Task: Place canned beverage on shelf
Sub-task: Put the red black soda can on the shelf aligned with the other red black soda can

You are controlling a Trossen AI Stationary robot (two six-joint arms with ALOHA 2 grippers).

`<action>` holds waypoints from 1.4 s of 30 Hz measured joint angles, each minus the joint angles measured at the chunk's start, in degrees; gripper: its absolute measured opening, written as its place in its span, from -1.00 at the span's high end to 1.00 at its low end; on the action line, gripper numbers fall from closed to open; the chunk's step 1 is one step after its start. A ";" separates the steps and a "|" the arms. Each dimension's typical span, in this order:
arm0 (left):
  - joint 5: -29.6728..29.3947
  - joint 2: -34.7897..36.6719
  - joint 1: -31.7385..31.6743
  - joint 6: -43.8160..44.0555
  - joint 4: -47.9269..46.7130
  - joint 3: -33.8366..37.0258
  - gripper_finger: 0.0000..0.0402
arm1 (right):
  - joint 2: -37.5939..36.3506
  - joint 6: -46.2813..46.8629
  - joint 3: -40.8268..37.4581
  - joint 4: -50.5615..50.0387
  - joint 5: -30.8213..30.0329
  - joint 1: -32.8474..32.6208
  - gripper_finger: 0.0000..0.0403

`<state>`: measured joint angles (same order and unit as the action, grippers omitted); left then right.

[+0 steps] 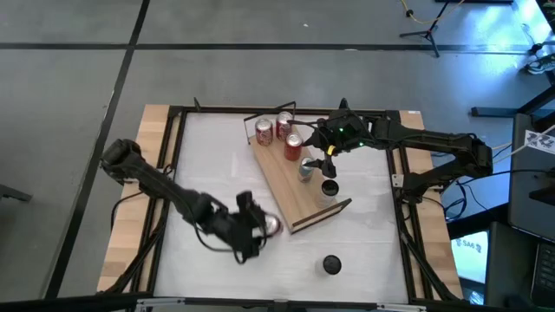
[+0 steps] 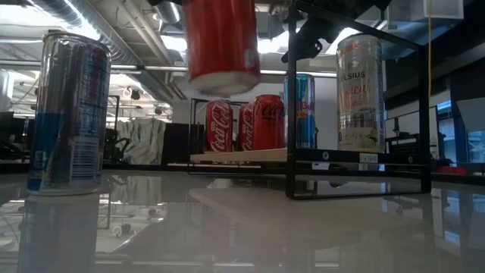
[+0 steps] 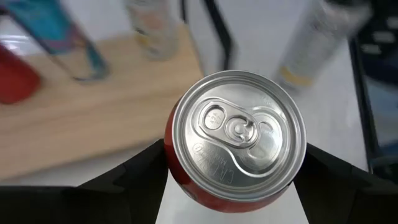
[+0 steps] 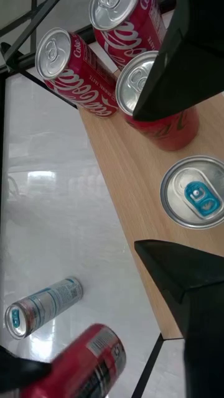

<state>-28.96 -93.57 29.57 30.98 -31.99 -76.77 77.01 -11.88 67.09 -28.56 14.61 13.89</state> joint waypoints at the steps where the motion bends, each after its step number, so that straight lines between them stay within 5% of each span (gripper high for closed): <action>1: -0.38 1.04 -0.88 0.00 -0.34 0.00 -0.38 | 0.00 0.00 0.00 -0.02 0.00 0.00 -0.60; 9: -1.37 7.19 -10.55 -0.02 -4.03 0.00 -0.38 | 0.00 0.00 0.00 0.04 0.01 0.00 -0.60; 24: -1.76 6.77 -28.66 7.91 -5.91 -0.02 -0.38 | 0.00 0.00 0.00 0.07 0.00 0.00 -0.60; 42: -0.33 -0.64 -33.94 13.59 -6.97 -0.04 -0.38 | 0.00 0.00 0.00 0.11 0.00 0.00 -0.60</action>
<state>-29.29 -94.22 -4.37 44.58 -38.96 -76.82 77.01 -11.88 67.09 -28.45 14.61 13.89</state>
